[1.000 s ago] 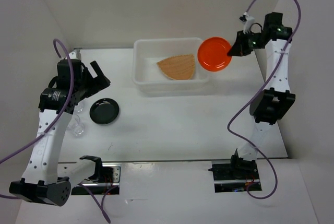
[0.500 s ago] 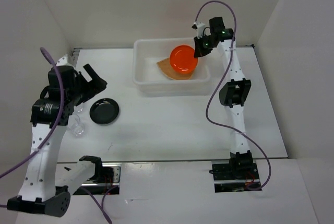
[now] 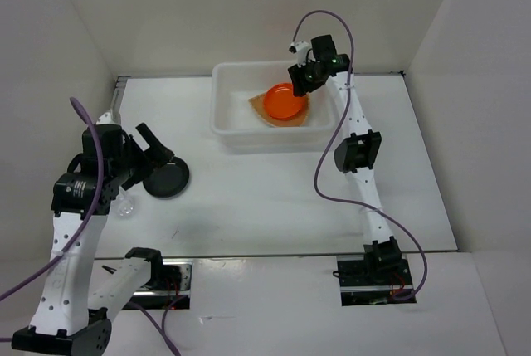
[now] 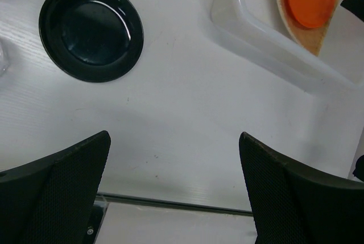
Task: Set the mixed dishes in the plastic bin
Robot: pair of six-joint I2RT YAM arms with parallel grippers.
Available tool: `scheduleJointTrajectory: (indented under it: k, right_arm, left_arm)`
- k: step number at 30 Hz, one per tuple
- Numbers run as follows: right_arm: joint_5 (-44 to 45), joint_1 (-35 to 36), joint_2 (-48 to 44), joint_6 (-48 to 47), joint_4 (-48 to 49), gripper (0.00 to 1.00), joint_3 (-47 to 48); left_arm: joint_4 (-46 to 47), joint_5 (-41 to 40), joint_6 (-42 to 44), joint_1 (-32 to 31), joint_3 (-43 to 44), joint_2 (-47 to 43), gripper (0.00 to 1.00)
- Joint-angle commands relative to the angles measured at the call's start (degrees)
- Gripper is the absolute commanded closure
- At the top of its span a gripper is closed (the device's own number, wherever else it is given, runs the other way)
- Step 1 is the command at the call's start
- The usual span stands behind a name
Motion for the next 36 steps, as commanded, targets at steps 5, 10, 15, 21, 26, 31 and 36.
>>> scheduleJointTrajectory:
  k: [5, 10, 15, 21, 26, 31, 36]
  right_arm:
    - [6.9, -0.3, -4.5, 2.6, 1.1, 0.16, 3.3]
    - [8.2, 0.2, -14.2, 2.6, -1.7, 0.07, 0.4]
    - [9.4, -0.5, -27.1, 1.4, -4.3, 0.07, -11.7]
    - [8.0, -1.0, -44.5, 0.3, -2.1, 0.06, -41.9]
    - [12.5, -1.0, -59.1, 1.6, 6.9, 0.06, -65.6]
    - [16.5, -1.7, -67.4, 1.6, 10.2, 0.05, -83.3]
    - [17.0, -7.5, -71.5, 2.9, 14.1, 0.05, -94.6]
  left_arm:
    - [2.1, 5.2, 3.1, 0.5, -3.6, 1.1, 0.0]
    - [12.4, 5.8, 5.4, 0.5, -10.4, -3.5, 0.0]
    - [23.7, 7.1, 3.9, 0.5, -19.3, -6.8, 0.0]
    - [32.7, 10.3, 1.3, 1.1, -27.4, -1.3, 0.0]
    - [35.6, 11.7, -7.7, 6.2, -33.1, 5.6, 0.0]
    - [40.3, 10.5, -13.7, 6.3, -36.4, 4.9, 0.0]
    - [39.1, 5.2, -18.2, 6.3, -37.0, 5.2, 0.0]
